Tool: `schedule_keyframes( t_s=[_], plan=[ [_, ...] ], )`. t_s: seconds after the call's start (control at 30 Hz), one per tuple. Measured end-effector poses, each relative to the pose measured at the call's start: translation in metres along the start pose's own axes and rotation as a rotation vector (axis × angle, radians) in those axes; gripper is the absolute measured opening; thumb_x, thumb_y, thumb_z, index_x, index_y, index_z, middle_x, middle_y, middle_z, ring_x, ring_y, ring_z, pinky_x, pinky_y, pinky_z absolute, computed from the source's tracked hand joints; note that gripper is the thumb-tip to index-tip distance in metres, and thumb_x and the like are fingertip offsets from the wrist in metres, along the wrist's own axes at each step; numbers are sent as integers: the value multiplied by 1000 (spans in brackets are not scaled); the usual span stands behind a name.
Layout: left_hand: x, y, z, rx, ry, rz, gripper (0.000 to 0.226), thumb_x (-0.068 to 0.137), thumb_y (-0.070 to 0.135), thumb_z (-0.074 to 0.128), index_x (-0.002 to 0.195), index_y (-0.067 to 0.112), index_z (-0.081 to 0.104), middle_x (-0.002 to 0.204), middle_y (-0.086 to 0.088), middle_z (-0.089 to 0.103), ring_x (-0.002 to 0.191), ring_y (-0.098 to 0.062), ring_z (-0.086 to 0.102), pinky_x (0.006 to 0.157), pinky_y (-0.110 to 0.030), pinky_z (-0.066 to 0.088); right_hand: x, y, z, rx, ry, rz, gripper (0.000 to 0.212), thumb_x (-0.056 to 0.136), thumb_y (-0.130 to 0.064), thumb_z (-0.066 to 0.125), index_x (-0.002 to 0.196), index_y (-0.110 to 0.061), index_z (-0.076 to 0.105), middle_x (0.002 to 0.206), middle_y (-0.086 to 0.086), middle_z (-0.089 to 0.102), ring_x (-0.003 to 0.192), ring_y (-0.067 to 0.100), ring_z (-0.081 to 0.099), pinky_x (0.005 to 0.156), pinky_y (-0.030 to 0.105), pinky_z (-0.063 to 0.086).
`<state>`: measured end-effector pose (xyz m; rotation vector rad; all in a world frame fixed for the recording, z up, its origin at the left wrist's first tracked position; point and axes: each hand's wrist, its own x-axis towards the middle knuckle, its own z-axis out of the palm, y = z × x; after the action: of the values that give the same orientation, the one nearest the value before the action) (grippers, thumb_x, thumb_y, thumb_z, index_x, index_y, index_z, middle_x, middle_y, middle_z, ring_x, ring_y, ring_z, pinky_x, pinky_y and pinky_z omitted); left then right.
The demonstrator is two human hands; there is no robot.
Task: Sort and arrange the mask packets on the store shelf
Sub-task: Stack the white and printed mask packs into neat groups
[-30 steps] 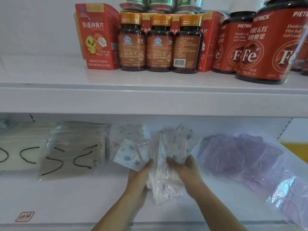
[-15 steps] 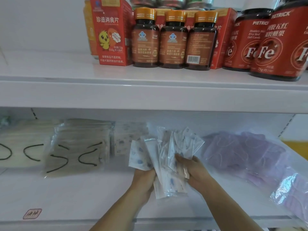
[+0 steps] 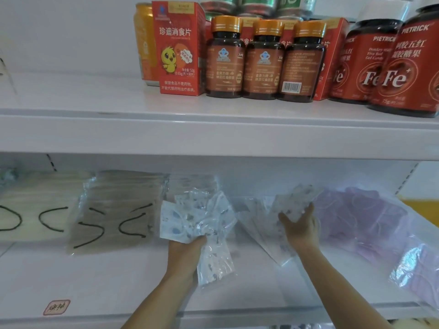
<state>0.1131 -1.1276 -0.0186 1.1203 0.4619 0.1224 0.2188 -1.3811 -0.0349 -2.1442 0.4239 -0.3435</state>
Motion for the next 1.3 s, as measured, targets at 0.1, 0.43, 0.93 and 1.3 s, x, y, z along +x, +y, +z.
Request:
schedule_keyframes(
  t_s=[0.1,0.43,0.93,1.3],
  plan=[
    [-1,-4,-13,-108,-19,-60,38,84,-11,69,116,10,66,100,-13,76,82,-27,76,69,-39,58,-36,-9,5,99,192,-193,96,88,-22,77,160,-8,16,163,20,25,150,33,25,118,45,28],
    [-4,13,-29,-140,-307,14,40,81,-7,71,120,3,66,114,-20,73,104,-36,72,93,-50,56,-120,-63,36,658,-688,-206,69,74,1,87,133,-15,55,122,3,73,114,23,69,92,39,59],
    [27,61,-68,417,-341,376,45,77,0,83,113,24,67,102,9,78,94,-9,74,76,-22,55,-96,-100,40,492,-677,-276,63,68,6,89,114,-25,59,98,-14,76,92,-4,71,72,13,54],
    [30,44,-50,172,-232,362,56,70,-12,84,111,21,64,109,-15,72,90,-18,75,68,-29,60,-100,-93,54,582,-666,-266,65,67,7,89,120,-20,62,108,5,77,100,24,75,80,39,62]
  ],
)
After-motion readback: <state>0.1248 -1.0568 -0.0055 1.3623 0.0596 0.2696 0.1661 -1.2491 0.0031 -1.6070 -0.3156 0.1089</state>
